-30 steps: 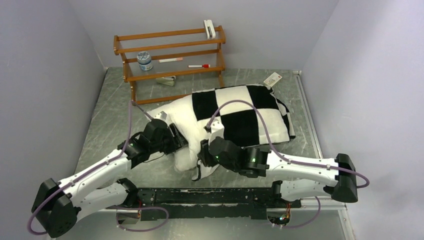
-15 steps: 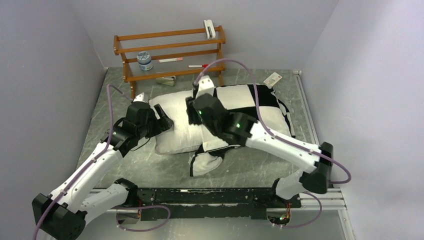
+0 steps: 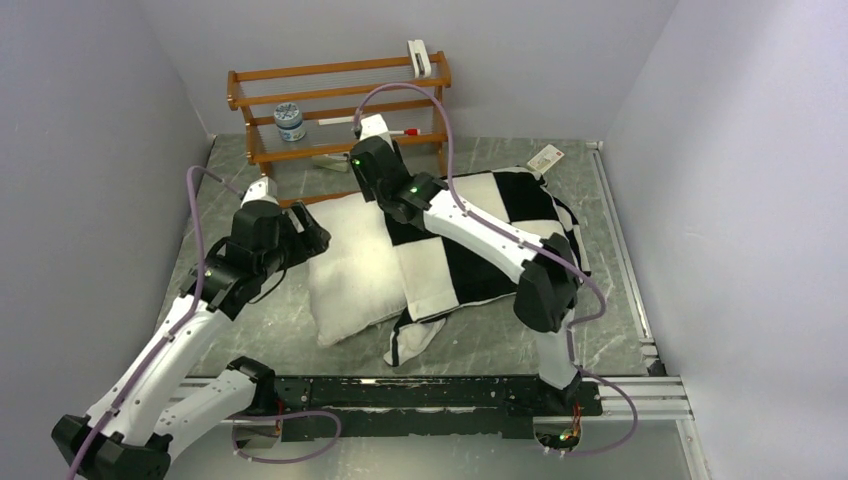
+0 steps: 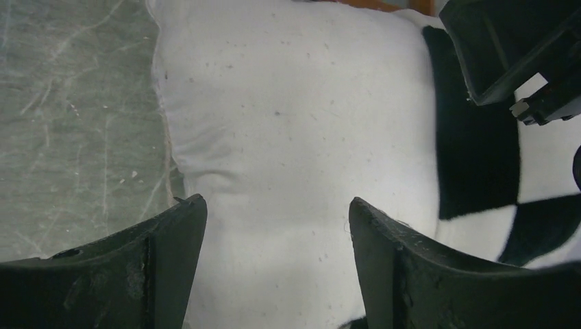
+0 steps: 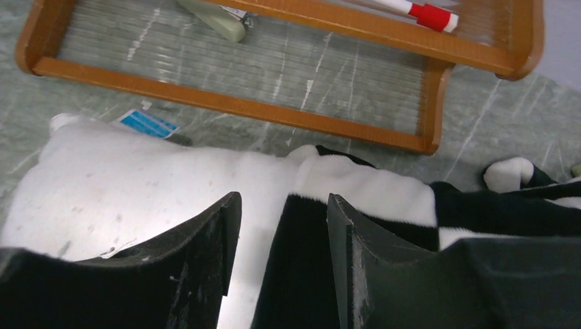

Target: Put the pillow into the pillowcase

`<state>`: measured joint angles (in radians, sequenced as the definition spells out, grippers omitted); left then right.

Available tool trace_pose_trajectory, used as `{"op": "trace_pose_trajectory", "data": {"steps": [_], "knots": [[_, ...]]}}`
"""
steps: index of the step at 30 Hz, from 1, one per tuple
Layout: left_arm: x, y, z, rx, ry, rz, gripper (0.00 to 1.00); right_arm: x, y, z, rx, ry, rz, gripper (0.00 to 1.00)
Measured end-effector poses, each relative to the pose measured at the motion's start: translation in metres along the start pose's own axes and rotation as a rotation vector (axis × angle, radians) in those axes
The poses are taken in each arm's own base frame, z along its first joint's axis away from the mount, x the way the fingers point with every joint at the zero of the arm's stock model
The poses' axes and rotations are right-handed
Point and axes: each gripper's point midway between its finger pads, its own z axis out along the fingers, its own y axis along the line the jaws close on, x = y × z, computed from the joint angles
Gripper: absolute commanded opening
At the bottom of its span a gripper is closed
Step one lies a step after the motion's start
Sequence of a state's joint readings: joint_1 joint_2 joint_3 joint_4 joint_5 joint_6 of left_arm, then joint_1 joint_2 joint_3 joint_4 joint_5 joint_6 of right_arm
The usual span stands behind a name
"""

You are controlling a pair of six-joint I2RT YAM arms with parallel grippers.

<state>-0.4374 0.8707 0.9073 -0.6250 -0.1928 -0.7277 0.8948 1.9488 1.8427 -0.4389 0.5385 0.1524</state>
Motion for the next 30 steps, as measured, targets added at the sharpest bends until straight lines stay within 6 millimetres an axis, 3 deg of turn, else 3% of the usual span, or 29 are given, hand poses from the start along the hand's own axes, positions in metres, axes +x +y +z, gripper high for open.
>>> {"op": "trace_pose_trajectory", "data": {"steps": [5,10,14,15,17,19,21,26,30], "knots": [[0.002,0.017,0.031,-0.075,0.027,-0.006,0.83,0.015,0.0,0.036,0.018,0.053,-0.051,0.54],[0.019,0.044,0.064,-0.123,0.103,-0.041,0.83,0.026,-0.003,0.061,0.049,0.096,-0.088,0.54],[0.029,0.047,0.081,-0.06,0.137,-0.075,0.81,0.046,-0.011,0.072,0.075,0.155,-0.12,0.54],[0.033,0.044,0.085,-0.027,0.146,-0.08,0.78,0.05,-0.012,0.073,0.078,0.165,-0.123,0.52],[0.041,0.038,0.092,0.026,0.166,-0.09,0.6,0.055,-0.015,0.075,0.081,0.179,-0.125,0.4],[0.047,0.029,0.099,0.092,0.184,-0.108,0.27,0.056,-0.016,0.075,0.077,0.184,-0.125,0.23],[0.054,0.022,0.105,0.156,0.2,-0.133,0.06,0.056,-0.015,0.076,0.063,0.194,-0.127,0.0],[0.053,0.002,0.104,0.282,0.192,-0.168,0.05,0.043,0.003,0.07,-0.018,0.192,-0.113,0.0],[0.046,-0.014,0.101,0.345,0.182,-0.202,0.05,0.034,0.027,0.042,-0.11,0.175,-0.077,0.0]]}}
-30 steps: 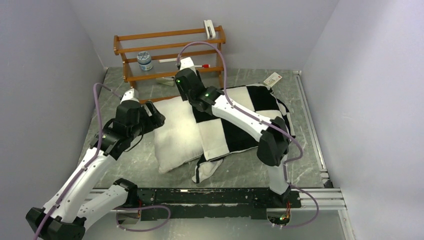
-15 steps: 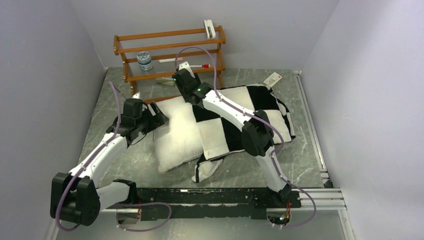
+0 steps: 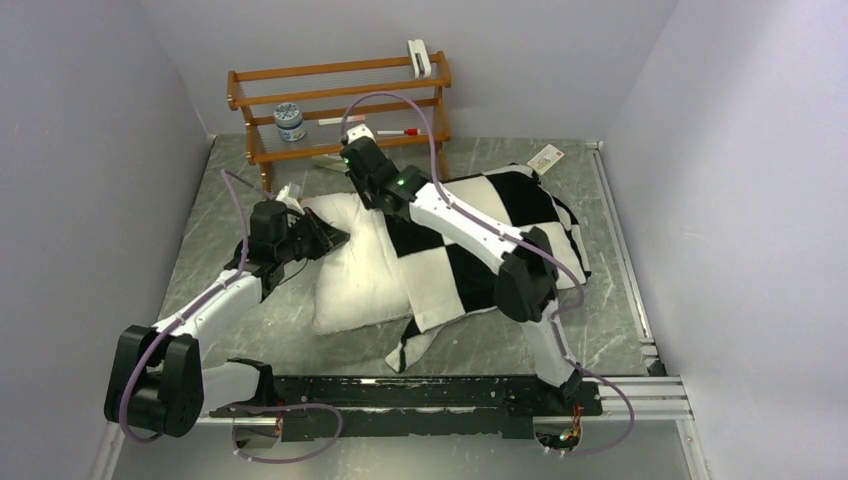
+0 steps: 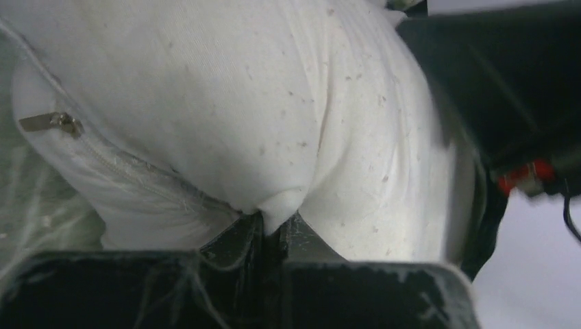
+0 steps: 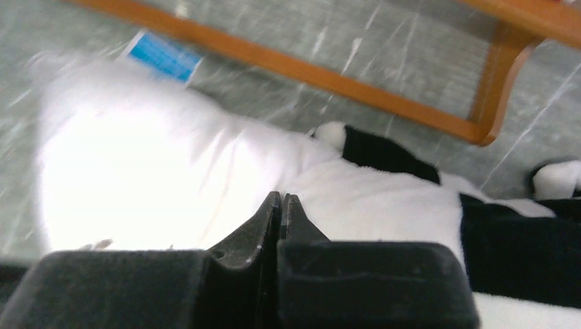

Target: Put the pillow into the pillowcase

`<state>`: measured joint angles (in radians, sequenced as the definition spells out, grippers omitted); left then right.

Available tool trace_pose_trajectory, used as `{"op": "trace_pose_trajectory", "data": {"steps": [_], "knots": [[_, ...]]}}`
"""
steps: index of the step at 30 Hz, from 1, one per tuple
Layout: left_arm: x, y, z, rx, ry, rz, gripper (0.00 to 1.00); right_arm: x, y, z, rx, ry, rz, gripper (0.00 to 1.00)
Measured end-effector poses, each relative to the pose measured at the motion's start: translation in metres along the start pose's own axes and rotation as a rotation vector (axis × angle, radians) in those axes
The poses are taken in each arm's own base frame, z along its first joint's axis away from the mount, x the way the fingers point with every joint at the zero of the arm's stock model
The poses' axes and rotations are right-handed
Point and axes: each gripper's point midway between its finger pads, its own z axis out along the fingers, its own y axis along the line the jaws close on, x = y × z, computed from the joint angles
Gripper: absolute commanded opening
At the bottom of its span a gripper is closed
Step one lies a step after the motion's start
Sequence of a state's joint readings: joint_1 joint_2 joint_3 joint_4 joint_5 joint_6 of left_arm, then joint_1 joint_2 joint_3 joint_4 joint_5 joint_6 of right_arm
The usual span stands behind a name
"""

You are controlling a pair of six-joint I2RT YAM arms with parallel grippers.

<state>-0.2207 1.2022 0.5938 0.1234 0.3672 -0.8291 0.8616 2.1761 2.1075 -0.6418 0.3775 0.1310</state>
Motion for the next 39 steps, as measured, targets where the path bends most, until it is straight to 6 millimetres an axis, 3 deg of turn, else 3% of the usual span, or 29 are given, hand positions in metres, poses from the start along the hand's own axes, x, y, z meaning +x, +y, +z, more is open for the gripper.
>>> {"op": "trace_pose_trajectory", "data": {"steps": [4,7,10,13,16,18,20,23,27,30,34,36,39], "knots": [[0.014,-0.019,0.002,0.046,0.034,-0.003,0.05,0.003,0.028,-0.048,-0.101,-0.059,0.029,0.0],[0.024,-0.033,0.003,0.071,0.059,0.006,0.05,-0.009,0.043,-0.081,-0.174,-0.149,0.093,0.0],[0.026,-0.038,0.005,0.069,0.052,-0.002,0.05,-0.018,0.049,-0.091,-0.216,-0.223,0.179,0.0],[0.022,-0.037,0.01,0.058,0.021,-0.031,0.05,-0.018,0.049,-0.078,-0.223,-0.263,0.277,0.0],[0.022,-0.03,0.023,0.042,0.013,-0.067,0.05,-0.016,0.035,-0.048,-0.199,-0.283,0.389,0.0],[0.024,-0.023,0.032,0.027,0.021,-0.085,0.15,-0.012,0.023,-0.026,-0.172,-0.282,0.438,0.07],[0.023,-0.02,0.034,0.018,0.022,-0.086,0.35,-0.007,0.015,-0.013,-0.161,-0.267,0.456,0.23],[0.018,-0.021,0.028,0.004,0.019,-0.046,0.61,-0.001,0.015,-0.013,-0.179,-0.234,0.442,0.4],[0.016,-0.022,0.014,-0.051,0.057,0.05,0.74,0.02,0.016,-0.057,-0.212,-0.164,0.354,0.54],[0.017,-0.017,0.003,-0.113,0.105,0.126,0.79,0.041,-0.001,-0.108,-0.212,-0.124,0.308,0.57],[0.029,-0.005,-0.018,-0.168,0.166,0.189,0.86,0.044,-0.027,-0.166,-0.193,-0.132,0.286,0.61],[0.033,-0.003,-0.027,-0.18,0.184,0.205,0.86,0.051,-0.032,-0.184,-0.183,-0.125,0.278,0.63],[0.043,0.003,-0.039,-0.195,0.212,0.216,0.87,0.08,-0.025,-0.203,-0.17,-0.062,0.241,0.64]]}}
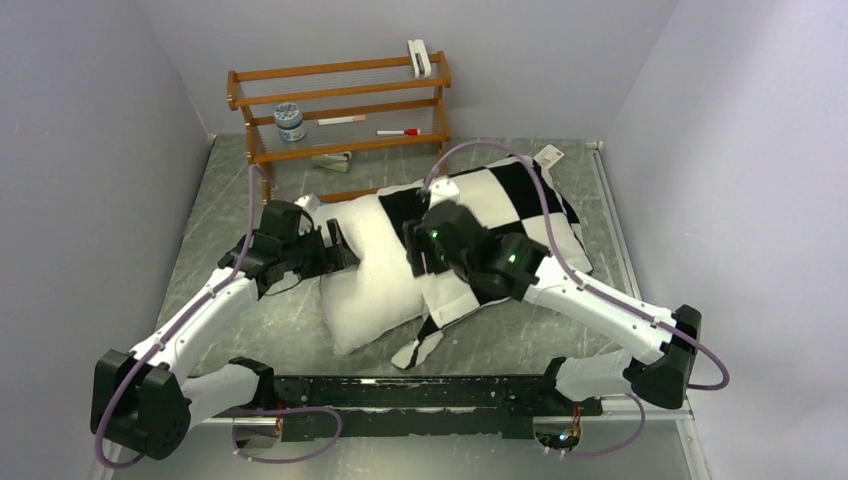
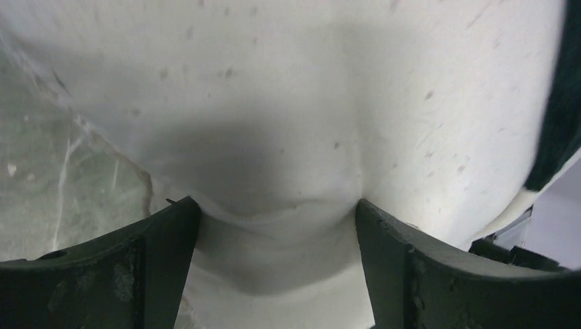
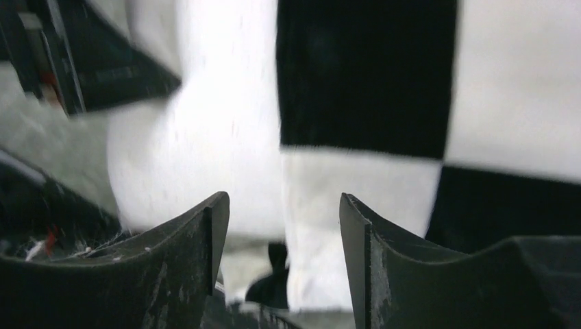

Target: Put the pillow into the pillowcase

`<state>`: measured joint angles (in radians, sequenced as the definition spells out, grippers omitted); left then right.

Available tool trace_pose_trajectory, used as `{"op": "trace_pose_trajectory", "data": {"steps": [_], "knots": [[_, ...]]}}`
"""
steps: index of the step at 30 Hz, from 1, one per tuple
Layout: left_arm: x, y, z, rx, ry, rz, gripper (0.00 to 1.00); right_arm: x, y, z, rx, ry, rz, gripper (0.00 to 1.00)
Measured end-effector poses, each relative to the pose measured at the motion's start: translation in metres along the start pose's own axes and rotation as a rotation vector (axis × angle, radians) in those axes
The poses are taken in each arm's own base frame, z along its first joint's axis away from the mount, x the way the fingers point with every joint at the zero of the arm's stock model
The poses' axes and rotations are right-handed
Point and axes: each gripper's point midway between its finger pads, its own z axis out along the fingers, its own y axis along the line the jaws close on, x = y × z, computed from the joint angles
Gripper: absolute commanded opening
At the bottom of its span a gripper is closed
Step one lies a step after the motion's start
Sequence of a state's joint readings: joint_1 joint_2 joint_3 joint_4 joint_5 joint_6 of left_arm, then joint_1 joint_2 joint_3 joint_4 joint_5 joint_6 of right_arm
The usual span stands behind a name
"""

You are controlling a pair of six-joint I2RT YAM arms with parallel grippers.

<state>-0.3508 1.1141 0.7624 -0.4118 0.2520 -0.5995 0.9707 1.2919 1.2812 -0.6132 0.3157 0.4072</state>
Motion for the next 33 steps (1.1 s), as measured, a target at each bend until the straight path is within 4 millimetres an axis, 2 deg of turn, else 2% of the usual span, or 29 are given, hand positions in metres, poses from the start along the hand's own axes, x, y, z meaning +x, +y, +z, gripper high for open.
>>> {"op": "trace_pose_trajectory", "data": {"steps": [4,8,12,16,17,18,19,20,21,22,23,27,30,33], "knots": [[0.022,0.011,-0.006,-0.029,0.06,-0.004,0.87,0.06,0.015,-0.012,0.028,0.143,-0.076,0.67],[0.033,0.014,-0.016,-0.04,0.093,-0.004,0.87,0.112,0.015,-0.019,0.107,0.256,-0.156,0.71],[0.05,0.011,-0.02,0.011,0.127,-0.026,0.87,0.147,0.005,-0.017,0.202,0.313,-0.222,0.73],[0.075,0.014,-0.014,0.059,0.164,-0.092,0.87,0.176,-0.009,-0.003,0.284,0.34,-0.308,0.72],[0.08,0.014,-0.011,0.07,0.168,-0.109,0.84,0.185,-0.014,0.002,0.297,0.346,-0.33,0.7],[0.084,0.013,-0.007,0.095,0.165,-0.132,0.78,0.192,-0.018,0.006,0.309,0.35,-0.353,0.65],[0.087,0.011,-0.004,0.111,0.166,-0.146,0.58,0.197,-0.021,0.01,0.32,0.351,-0.37,0.56],[0.089,0.008,0.0,0.135,0.163,-0.17,0.43,0.202,-0.024,0.015,0.337,0.349,-0.388,0.42],[0.091,0.005,0.005,0.16,0.156,-0.198,0.18,0.204,-0.026,0.02,0.351,0.346,-0.404,0.26],[0.093,0.001,0.009,0.189,0.151,-0.232,0.08,0.204,-0.028,0.024,0.371,0.338,-0.423,0.1],[0.094,-0.003,0.013,0.216,0.143,-0.264,0.05,0.203,-0.029,0.029,0.391,0.328,-0.44,0.0],[0.081,-0.021,0.018,0.28,0.103,-0.345,0.05,0.19,-0.025,0.038,0.409,0.298,-0.504,0.0],[0.057,-0.036,0.017,0.267,0.068,-0.359,0.05,0.154,0.003,0.033,0.314,0.24,-0.496,0.0],[0.018,-0.055,0.01,0.264,-0.029,-0.349,0.05,0.098,0.048,0.015,0.12,0.12,-0.407,0.0]]}}
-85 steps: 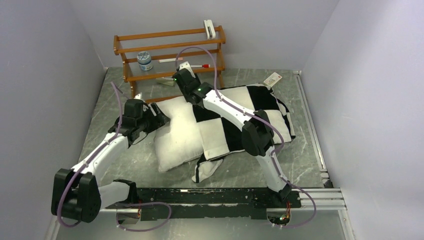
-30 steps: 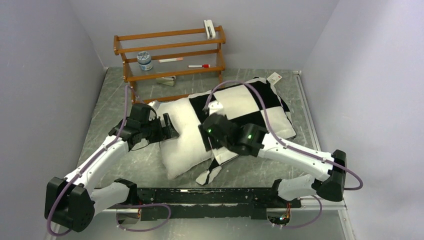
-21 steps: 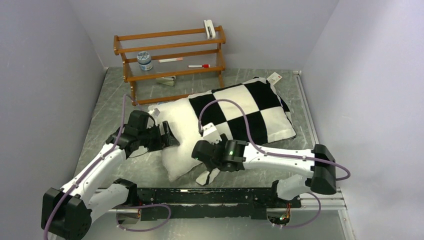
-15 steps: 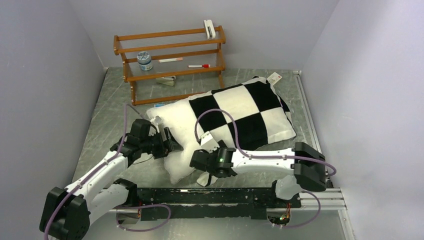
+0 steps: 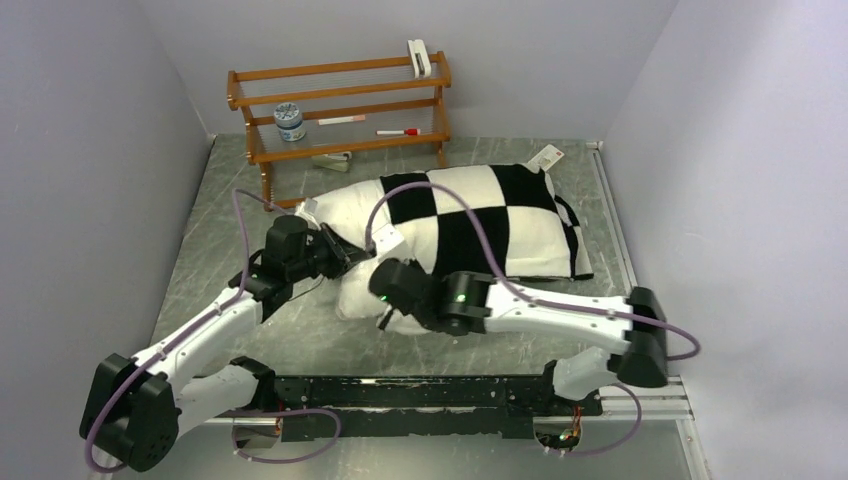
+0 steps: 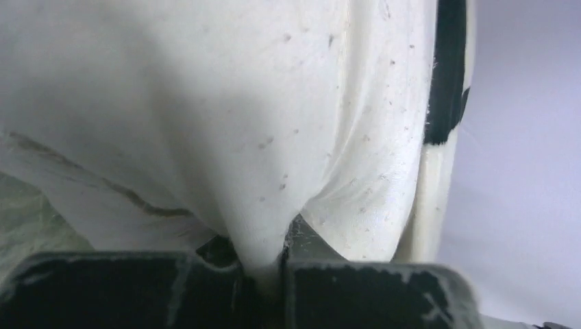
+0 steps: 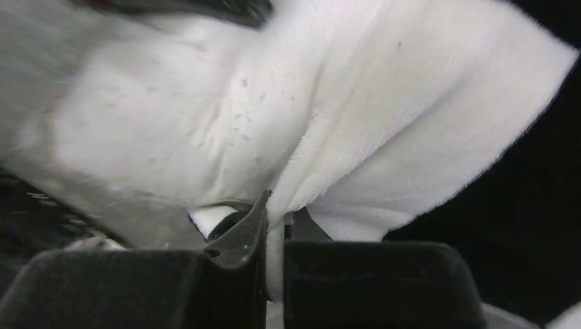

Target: Put the pillow into the pillowcase

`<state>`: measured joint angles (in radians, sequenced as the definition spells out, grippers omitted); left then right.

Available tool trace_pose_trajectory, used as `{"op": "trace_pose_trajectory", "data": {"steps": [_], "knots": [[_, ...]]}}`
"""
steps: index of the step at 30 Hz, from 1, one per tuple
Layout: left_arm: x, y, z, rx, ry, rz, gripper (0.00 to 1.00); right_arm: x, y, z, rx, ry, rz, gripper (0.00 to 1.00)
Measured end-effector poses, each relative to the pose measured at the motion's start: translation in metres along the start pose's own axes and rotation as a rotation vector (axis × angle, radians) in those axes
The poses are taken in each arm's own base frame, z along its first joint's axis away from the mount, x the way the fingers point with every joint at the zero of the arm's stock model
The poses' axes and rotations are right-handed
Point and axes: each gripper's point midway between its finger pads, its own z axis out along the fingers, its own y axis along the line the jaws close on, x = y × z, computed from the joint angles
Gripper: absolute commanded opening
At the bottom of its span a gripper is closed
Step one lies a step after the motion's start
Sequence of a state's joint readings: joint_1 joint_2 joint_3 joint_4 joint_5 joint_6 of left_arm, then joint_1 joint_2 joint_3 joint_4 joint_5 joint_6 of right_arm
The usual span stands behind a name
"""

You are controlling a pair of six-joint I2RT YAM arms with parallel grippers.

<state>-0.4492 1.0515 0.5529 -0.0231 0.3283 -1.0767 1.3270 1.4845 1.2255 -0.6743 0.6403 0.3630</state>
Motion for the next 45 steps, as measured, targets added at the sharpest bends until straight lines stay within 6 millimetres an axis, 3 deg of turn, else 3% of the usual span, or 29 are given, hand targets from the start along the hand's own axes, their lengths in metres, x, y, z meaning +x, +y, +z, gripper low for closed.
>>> {"op": "trace_pose_trajectory", "data": {"steps": [2,3,5,7,10,13,16,19,22,27,30,34,40,45], "knots": [[-0.014,-0.016,-0.001,0.024,-0.081,0.012,0.05,-0.029,0.002,-0.017,-0.092,-0.091,0.055,0.0],[-0.012,-0.018,0.0,0.025,-0.093,0.01,0.05,-0.041,0.001,-0.023,-0.144,-0.13,0.082,0.0],[0.002,-0.018,0.008,0.028,-0.105,0.007,0.05,-0.044,0.002,-0.02,-0.193,-0.15,0.102,0.0],[0.023,-0.005,0.019,-0.001,-0.077,-0.002,0.05,-0.026,0.006,-0.007,-0.22,-0.117,0.095,0.0],[0.048,0.028,0.031,-0.094,-0.032,-0.02,0.05,0.018,0.018,0.01,-0.256,-0.04,0.092,0.0],[0.054,0.029,0.029,-0.093,-0.03,-0.019,0.24,0.049,0.021,0.015,-0.265,-0.013,0.134,0.09],[0.051,0.023,0.023,-0.082,-0.041,0.006,0.54,0.048,0.012,0.009,-0.253,-0.045,0.203,0.26],[0.044,0.016,0.017,-0.107,-0.043,0.057,0.7,0.036,0.004,-0.002,-0.242,-0.076,0.256,0.39],[0.033,0.005,0.006,-0.127,-0.056,0.107,0.78,0.013,-0.004,-0.02,-0.231,-0.096,0.308,0.47],[0.006,-0.006,-0.017,-0.161,-0.096,0.191,0.84,-0.058,-0.017,-0.055,-0.235,-0.215,0.404,0.54],[-0.016,-0.008,-0.027,-0.193,-0.133,0.22,0.85,-0.1,-0.026,-0.06,-0.198,-0.273,0.422,0.54],[-0.037,0.002,-0.035,-0.24,-0.163,0.233,0.85,-0.131,-0.056,-0.029,-0.075,-0.295,0.404,0.55],[-0.038,0.007,-0.044,-0.281,-0.15,0.246,0.82,-0.161,-0.113,0.04,0.125,-0.281,0.357,0.59],[-0.045,0.013,-0.059,-0.324,-0.204,0.266,0.84,-0.168,-0.137,0.1,0.192,-0.232,0.321,0.61]]}}
